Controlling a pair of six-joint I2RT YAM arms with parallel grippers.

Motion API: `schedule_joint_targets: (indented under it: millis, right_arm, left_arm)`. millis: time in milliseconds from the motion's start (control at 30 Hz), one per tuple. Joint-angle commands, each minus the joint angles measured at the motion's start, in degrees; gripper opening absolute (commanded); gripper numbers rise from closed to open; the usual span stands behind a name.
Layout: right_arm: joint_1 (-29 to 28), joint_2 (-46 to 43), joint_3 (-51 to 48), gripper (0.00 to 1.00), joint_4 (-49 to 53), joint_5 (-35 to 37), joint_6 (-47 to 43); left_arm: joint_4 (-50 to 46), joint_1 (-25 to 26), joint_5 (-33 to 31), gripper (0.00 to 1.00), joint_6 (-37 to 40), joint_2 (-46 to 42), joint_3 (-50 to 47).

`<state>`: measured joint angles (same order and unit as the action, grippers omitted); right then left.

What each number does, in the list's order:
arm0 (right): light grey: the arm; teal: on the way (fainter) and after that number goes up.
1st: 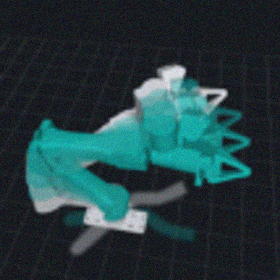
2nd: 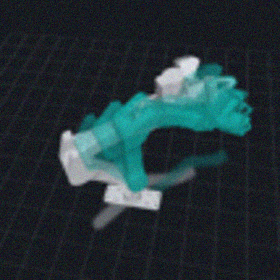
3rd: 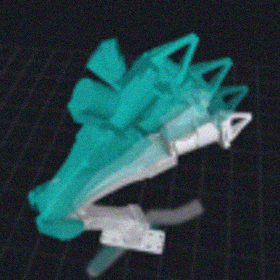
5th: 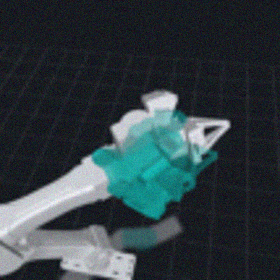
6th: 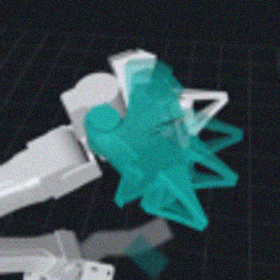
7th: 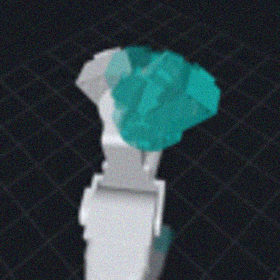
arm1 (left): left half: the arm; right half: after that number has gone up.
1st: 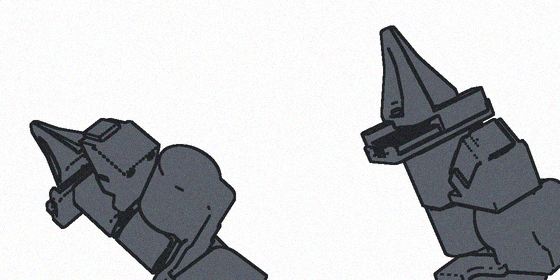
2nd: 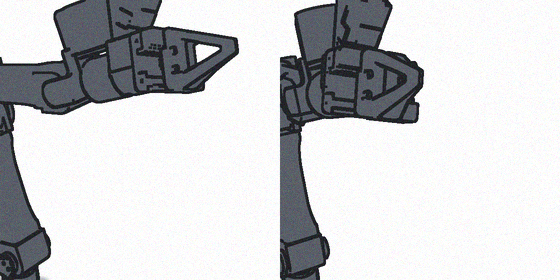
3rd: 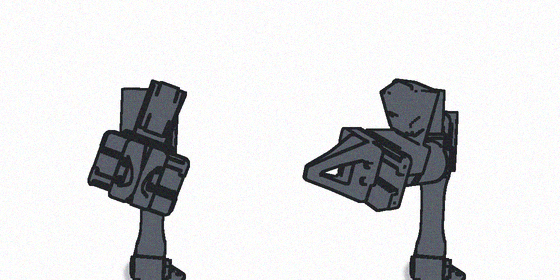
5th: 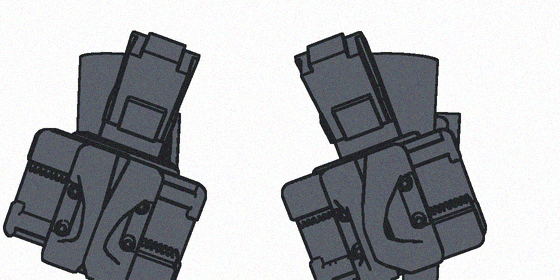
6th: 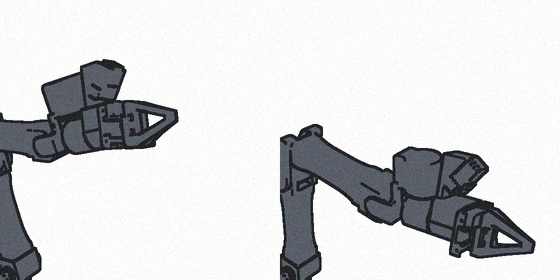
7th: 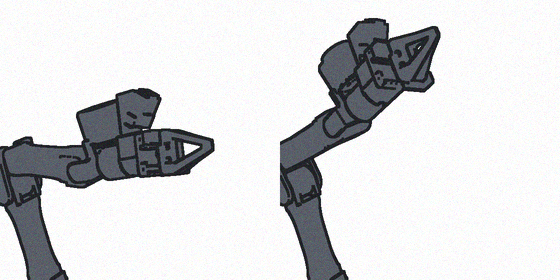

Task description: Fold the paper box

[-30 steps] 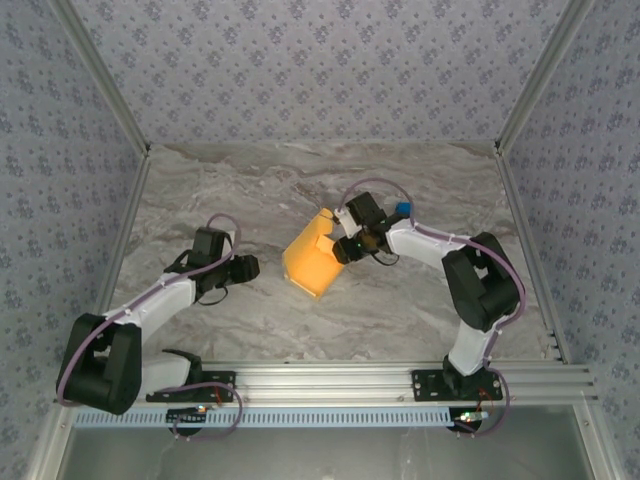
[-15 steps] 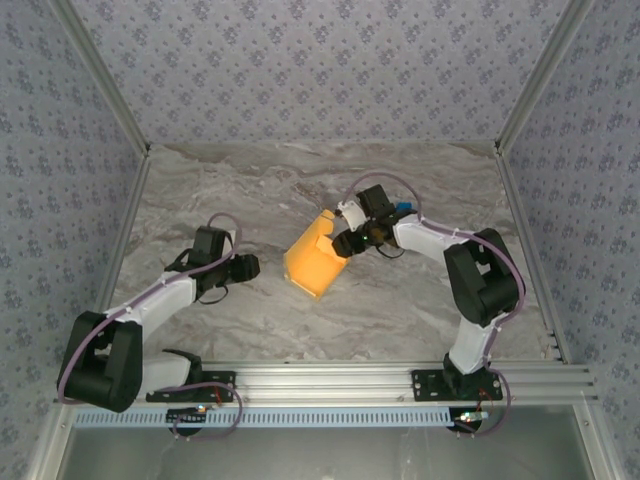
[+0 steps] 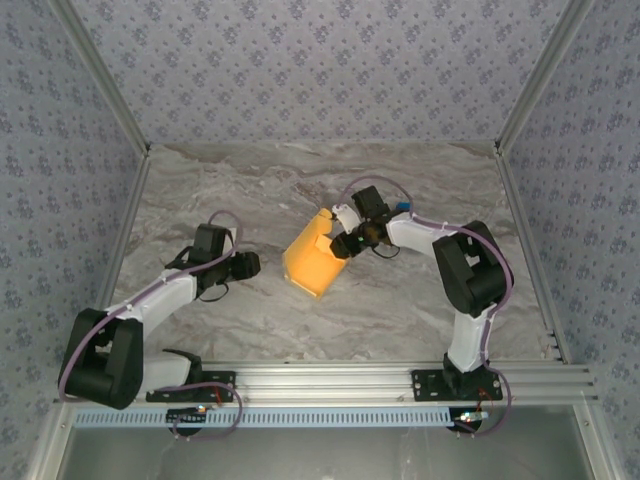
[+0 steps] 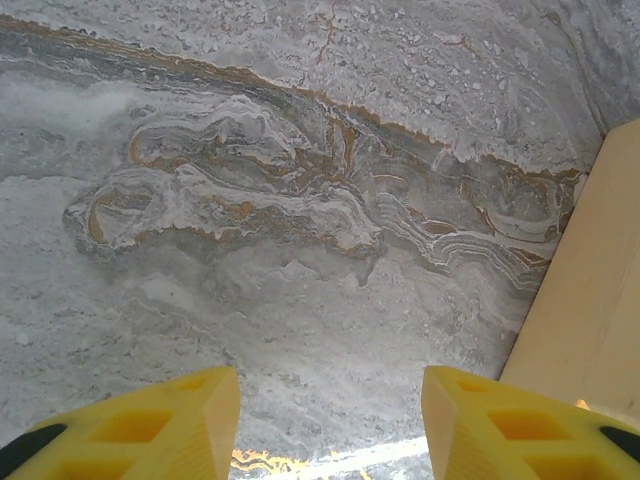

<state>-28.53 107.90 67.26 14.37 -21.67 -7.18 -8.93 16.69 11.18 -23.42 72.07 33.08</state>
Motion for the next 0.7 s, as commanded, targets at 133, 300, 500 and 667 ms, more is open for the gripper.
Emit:
schedule_joint_targets:
  millis: [133,300,500,667]
  right_arm:
    - [-0.47,2.97,4.51,0.36,2.39,1.1,-1.59]
    - [-0.78,3.96,5.33,0.31,3.51,2.18,-2.22]
    - [-1.47,3.65,5.09,0.23,4.33,6.52,-2.39]
    - [-2.86,2.76,4.26,0.17,4.85,12.4,-1.64]
  left_arm:
    - [0.6,0.54,0.75,0.51,1.09,0.78,0.97]
    - [0.58,0.54,0.62,0.5,1.24,0.6,0.71]
    - [0.67,0.54,0.73,0.5,1.26,0.7,0.62]
    - [0.73,0.54,0.89,0.51,1.15,0.65,0.63]
